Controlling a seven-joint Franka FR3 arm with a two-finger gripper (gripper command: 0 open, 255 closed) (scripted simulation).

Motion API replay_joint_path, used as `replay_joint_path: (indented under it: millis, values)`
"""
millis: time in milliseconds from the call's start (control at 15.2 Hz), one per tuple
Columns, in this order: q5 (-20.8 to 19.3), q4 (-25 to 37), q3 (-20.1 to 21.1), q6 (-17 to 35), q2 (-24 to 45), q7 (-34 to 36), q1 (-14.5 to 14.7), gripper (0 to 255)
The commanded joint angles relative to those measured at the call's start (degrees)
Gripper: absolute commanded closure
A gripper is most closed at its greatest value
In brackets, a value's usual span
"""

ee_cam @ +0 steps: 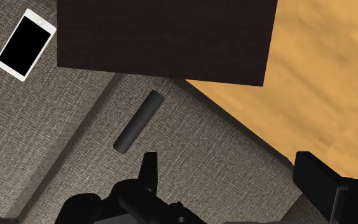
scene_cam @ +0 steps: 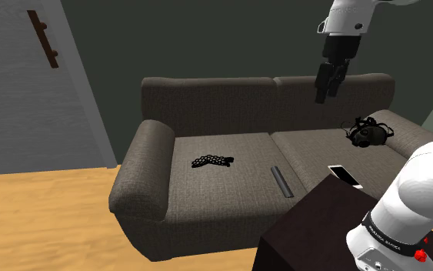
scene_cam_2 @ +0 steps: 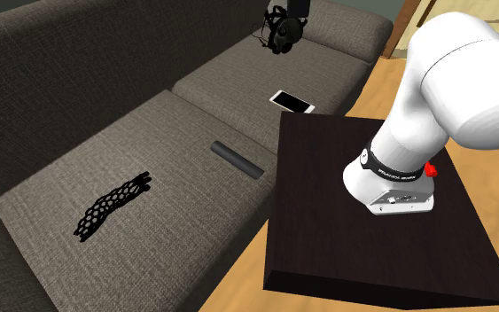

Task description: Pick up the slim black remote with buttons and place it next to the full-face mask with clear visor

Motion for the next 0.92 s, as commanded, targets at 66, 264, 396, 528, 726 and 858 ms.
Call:
replay_joint_path:
  millis: [66,264,396,528,726,858]
  values:
    - [0.1,-1.5,0.0,1.8,0.5,0.6,-0.4,0]
    - [0.3,-5.9,0.1,7.2,2.3,2.2,-1.5,0]
    - [0.5,-8.4,0.1,11.0,3.9,3.2,-2.3,0]
    - [0.7,-10.8,0.2,14.8,5.8,4.3,-3.1,0]
    - [0.9,-13.9,0.2,20.8,9.4,5.8,-4.2,0]
    - [1.1,-15.6,0.1,24.9,12.2,6.8,-4.9,0]
